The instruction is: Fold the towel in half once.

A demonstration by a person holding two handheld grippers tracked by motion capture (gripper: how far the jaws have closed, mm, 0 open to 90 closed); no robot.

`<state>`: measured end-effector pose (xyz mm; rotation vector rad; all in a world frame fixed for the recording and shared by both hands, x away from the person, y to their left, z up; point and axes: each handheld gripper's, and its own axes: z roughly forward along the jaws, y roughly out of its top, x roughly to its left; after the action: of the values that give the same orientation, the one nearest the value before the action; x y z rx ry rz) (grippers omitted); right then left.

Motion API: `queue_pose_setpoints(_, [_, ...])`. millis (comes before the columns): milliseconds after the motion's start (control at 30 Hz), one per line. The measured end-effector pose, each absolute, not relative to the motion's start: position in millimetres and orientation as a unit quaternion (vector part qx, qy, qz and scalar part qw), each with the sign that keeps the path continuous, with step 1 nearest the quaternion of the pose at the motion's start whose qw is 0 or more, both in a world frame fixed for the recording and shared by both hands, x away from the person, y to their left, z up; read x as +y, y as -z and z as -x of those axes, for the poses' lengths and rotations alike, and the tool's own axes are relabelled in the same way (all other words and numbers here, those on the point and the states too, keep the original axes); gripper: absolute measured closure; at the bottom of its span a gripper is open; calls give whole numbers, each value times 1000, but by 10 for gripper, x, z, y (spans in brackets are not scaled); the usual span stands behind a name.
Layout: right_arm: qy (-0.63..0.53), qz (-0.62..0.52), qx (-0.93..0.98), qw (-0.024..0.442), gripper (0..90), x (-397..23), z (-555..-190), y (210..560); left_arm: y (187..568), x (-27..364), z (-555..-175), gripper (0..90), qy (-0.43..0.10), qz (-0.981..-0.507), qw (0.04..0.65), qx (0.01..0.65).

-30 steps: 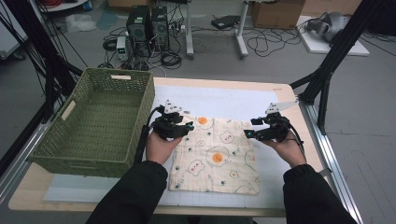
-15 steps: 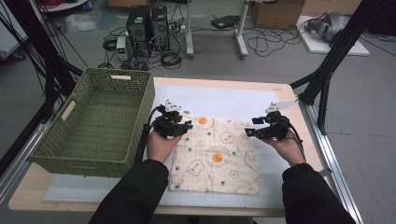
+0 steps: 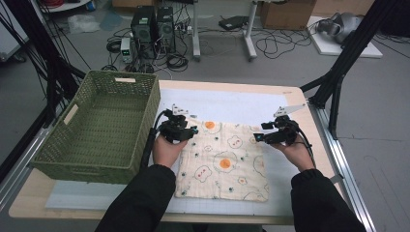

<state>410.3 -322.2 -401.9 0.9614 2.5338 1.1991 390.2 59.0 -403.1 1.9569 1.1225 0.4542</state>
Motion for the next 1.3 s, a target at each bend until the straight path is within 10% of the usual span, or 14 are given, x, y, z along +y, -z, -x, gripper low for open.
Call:
queue_pose_setpoints(667, [-368,-360,853,85,390,-3274,-4150,4326,4289,555,-3976,632,-180,-794,351,462])
queue_pose_setpoints(1300, [-353,-347,865,81,822,-3209,-4142,4381,4344,517,-3972,865,-181,-805,321,466])
